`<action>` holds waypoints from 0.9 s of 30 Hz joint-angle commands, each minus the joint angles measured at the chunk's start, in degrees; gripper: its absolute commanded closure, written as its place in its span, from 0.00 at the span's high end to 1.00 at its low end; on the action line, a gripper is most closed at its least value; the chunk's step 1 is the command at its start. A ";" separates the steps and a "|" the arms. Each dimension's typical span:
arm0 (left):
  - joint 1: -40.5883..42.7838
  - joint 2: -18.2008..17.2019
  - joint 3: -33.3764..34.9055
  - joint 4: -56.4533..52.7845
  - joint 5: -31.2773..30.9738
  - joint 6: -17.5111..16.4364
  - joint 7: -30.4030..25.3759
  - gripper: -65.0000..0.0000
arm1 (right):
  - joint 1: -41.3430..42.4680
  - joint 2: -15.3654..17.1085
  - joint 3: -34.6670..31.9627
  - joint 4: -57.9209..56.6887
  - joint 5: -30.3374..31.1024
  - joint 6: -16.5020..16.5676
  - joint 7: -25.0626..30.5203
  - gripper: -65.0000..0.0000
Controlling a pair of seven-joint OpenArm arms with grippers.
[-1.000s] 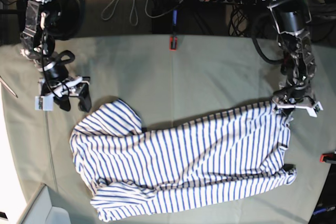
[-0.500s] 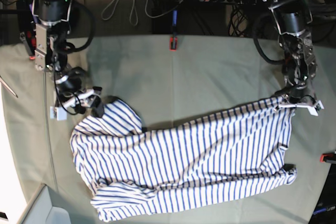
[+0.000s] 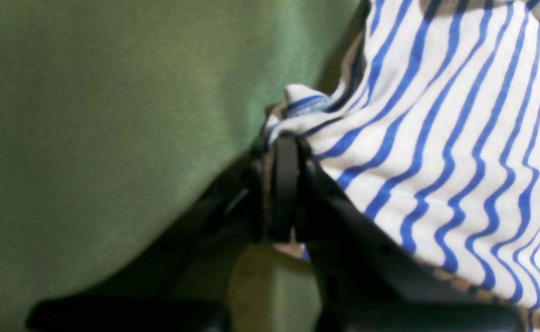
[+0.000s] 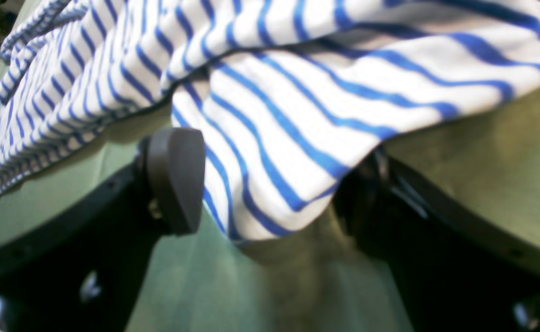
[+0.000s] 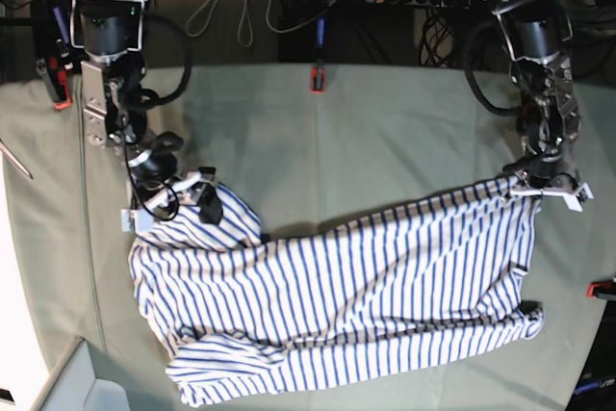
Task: Layout the t-shirt on the table in an organized manner, then fold the t-shirt properly
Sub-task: 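Grasp the shirt's collar-side corners with both grippers, then lift the shirt by its corners with both grippers and shake it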
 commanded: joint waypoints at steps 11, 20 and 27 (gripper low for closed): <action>0.91 -0.66 -0.04 0.86 0.08 0.27 2.20 0.00 | -2.05 0.25 0.18 2.59 -0.22 1.00 -1.70 0.00; 6.27 -0.75 -4.44 18.01 -0.28 0.27 16.36 0.00 | -20.95 1.22 6.86 39.61 -0.13 0.74 -1.70 0.00; 12.51 0.83 -9.10 37.26 -0.28 0.27 23.21 0.00 | -28.16 -0.81 14.77 52.62 -0.13 1.00 -1.62 0.00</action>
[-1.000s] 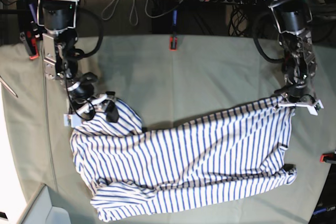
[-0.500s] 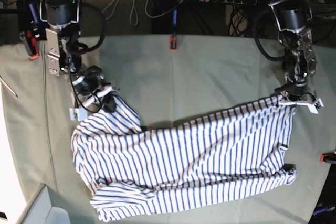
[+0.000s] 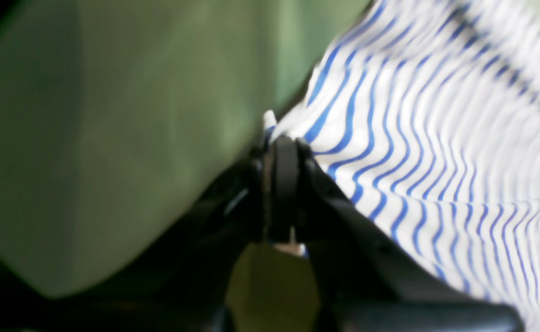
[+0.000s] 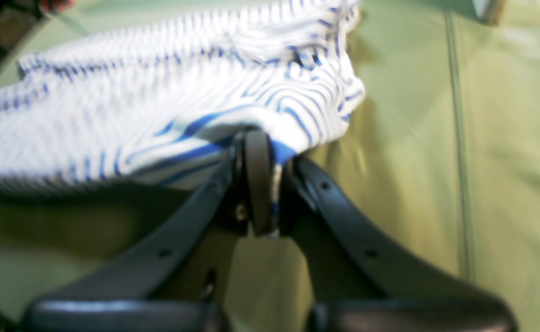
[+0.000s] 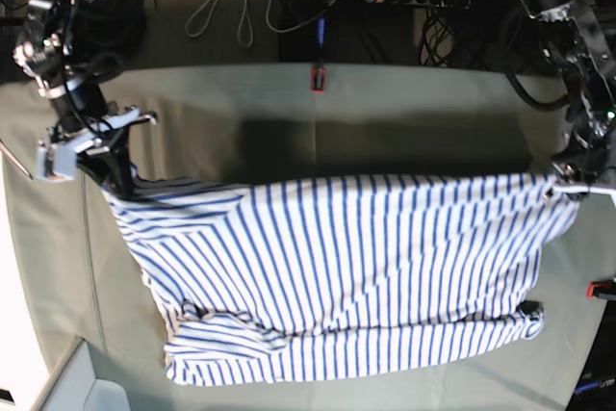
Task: Layout the t-shirt on the table in an organized manner, then fold the t-shirt properly
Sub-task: 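Lift the shirt by its corners with both grippers and shake it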
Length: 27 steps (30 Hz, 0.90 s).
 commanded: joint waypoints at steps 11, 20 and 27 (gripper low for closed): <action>6.73 -0.74 -3.89 6.93 0.36 0.32 0.57 0.00 | -7.09 -0.27 4.70 3.98 1.25 3.20 3.11 0.00; 2.16 -1.18 -3.37 7.90 0.36 0.32 1.63 0.00 | 0.03 -0.27 4.17 5.47 0.81 7.73 2.58 0.00; -14.37 -4.78 4.28 5.00 0.88 0.41 8.49 0.00 | 19.46 0.44 4.17 -1.03 0.81 7.73 -6.65 0.00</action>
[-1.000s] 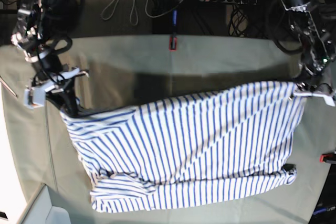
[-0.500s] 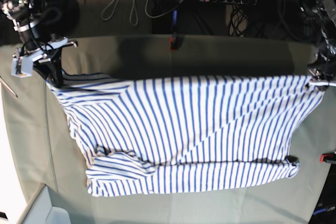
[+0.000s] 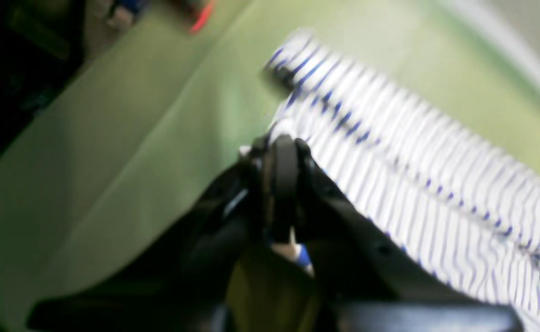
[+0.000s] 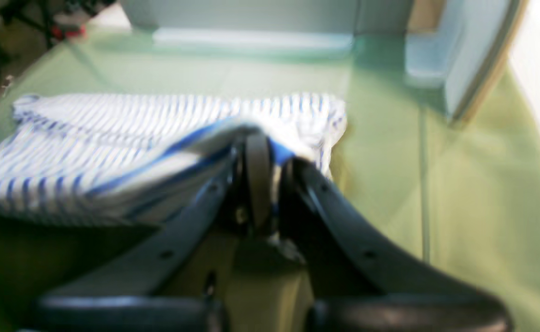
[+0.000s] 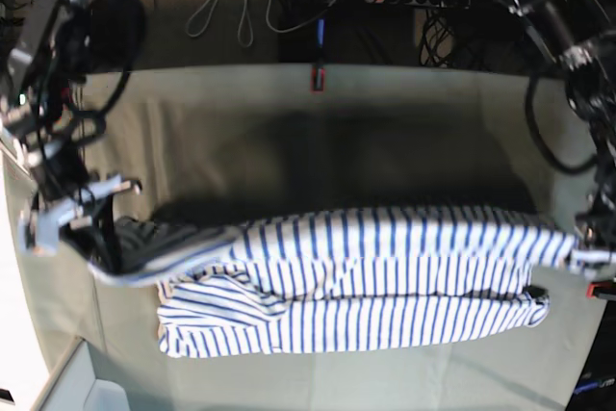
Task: Layout the t-shirt on the table in an organized manner, then fold the t-shirt properly
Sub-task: 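Lift the shirt by its corners with both grippers and shake it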
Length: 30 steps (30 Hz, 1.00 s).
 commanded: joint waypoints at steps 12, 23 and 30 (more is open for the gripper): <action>-39.71 -2.94 12.81 -29.26 -0.16 0.21 -5.83 0.00 | 46.13 4.39 -2.66 -28.67 -10.23 0.32 -0.66 0.00; -58.79 -2.59 24.59 -40.16 -0.69 0.38 -16.03 0.00 | 68.20 10.19 -6.09 -46.61 -11.63 0.32 8.04 0.00; -53.16 -2.24 20.02 -38.23 -0.78 0.47 -15.68 0.00 | 61.69 11.86 -5.83 -44.06 -11.37 0.32 8.31 0.00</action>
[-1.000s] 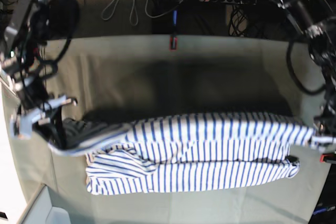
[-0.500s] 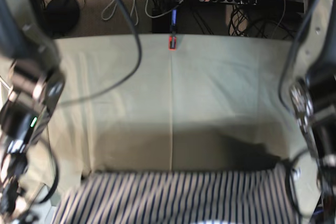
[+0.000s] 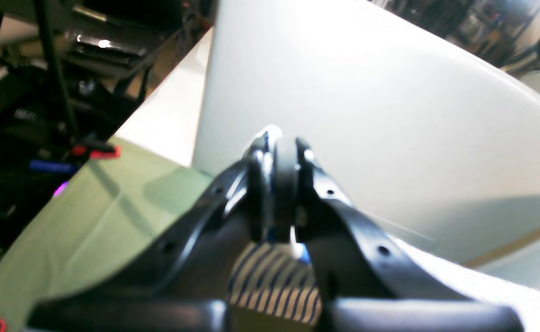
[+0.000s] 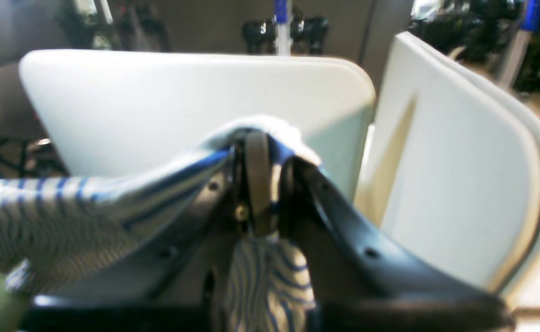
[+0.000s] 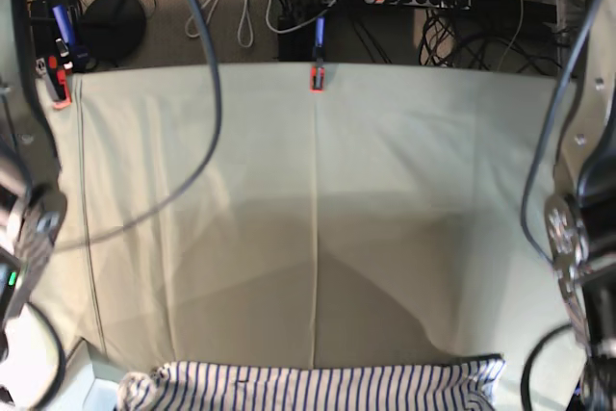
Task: Layout the t-shirt on the table in an organized manner, then fold the t-shirt properly
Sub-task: 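Lift the shirt by its corners with both grippers and shake it, then lower the shirt flat onto the table, pulling it back with both grippers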
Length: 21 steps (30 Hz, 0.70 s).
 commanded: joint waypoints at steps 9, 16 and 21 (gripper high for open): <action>27.45 0.37 -10.16 22.63 -1.09 -0.36 8.46 0.00 | -30.70 0.15 0.03 24.97 7.77 0.17 1.44 0.00; 47.67 0.37 -15.61 33.97 -11.64 -0.36 12.68 0.00 | -53.21 -2.49 4.16 38.77 8.83 0.17 1.62 0.00; 59.63 0.46 -21.94 36.43 -19.82 -0.36 15.49 0.00 | -65.08 -6.71 11.11 43.96 8.83 0.17 1.62 0.00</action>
